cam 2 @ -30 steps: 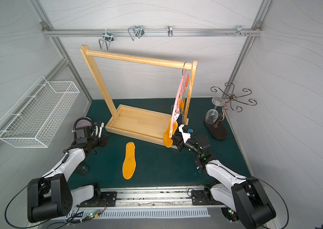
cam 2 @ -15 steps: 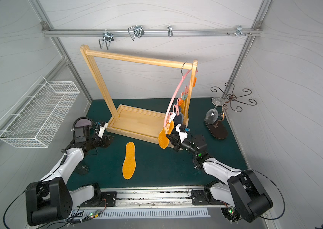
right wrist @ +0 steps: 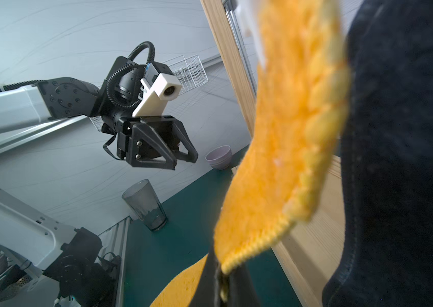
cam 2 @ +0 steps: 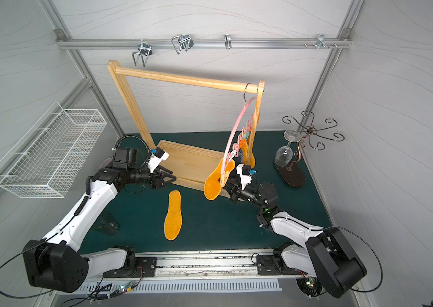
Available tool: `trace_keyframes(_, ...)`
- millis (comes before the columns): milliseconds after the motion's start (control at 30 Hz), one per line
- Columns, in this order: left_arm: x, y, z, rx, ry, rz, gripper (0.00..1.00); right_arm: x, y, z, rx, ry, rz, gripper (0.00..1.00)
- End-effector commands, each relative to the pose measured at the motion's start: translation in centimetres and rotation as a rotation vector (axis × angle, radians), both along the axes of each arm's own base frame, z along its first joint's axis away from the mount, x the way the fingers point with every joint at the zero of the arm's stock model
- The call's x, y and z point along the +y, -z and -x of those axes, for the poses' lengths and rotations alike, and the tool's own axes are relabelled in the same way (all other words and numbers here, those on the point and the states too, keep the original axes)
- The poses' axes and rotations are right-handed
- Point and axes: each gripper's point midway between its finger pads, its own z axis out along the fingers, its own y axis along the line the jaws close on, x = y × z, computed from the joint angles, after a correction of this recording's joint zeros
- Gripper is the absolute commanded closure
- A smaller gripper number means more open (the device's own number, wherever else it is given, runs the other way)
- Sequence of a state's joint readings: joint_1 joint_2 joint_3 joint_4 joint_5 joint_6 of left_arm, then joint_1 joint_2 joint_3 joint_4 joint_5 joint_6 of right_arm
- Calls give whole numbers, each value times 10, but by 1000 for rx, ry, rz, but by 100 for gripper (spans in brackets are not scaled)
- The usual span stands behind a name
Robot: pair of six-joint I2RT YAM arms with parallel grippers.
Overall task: Take the shoe insoles off the hanger
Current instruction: Remove the insole from the hanger.
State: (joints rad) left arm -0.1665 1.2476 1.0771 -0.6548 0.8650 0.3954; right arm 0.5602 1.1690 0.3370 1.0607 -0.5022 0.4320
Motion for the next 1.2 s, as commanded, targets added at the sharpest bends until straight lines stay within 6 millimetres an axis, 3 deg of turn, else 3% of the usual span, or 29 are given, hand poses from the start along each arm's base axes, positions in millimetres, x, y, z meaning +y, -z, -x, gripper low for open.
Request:
trace_keyframes(0, -29, -19, 21, 90, 119, 126, 48, 5, -31, 11, -40, -52, -87, 96)
trace_keyframes(367, -68, -8, 46, 154, 289, 153, 46, 22, -48, 28, -29, -128, -152, 98)
trace_keyframes(600, -83, -6, 40, 161, 304, 161, 47, 32, -53, 32, -16, -171, -184, 98)
trace_keyframes(800, -92, -6, 42, 171, 335, 165, 54, 38, -52, 33, -3, -184, -186, 98)
trace_keyframes(867, -92, -6, 43, 176, 342, 174, 62, 39, -52, 34, -2, -191, -186, 98)
trace_keyframes(1033, -89, -6, 53, 169, 377, 170, 100, 40, -47, 30, 16, -172, -181, 96)
trace_keyframes(1167, -87, -6, 62, 176, 412, 164, 100, 39, -44, 27, 36, -159, -185, 86)
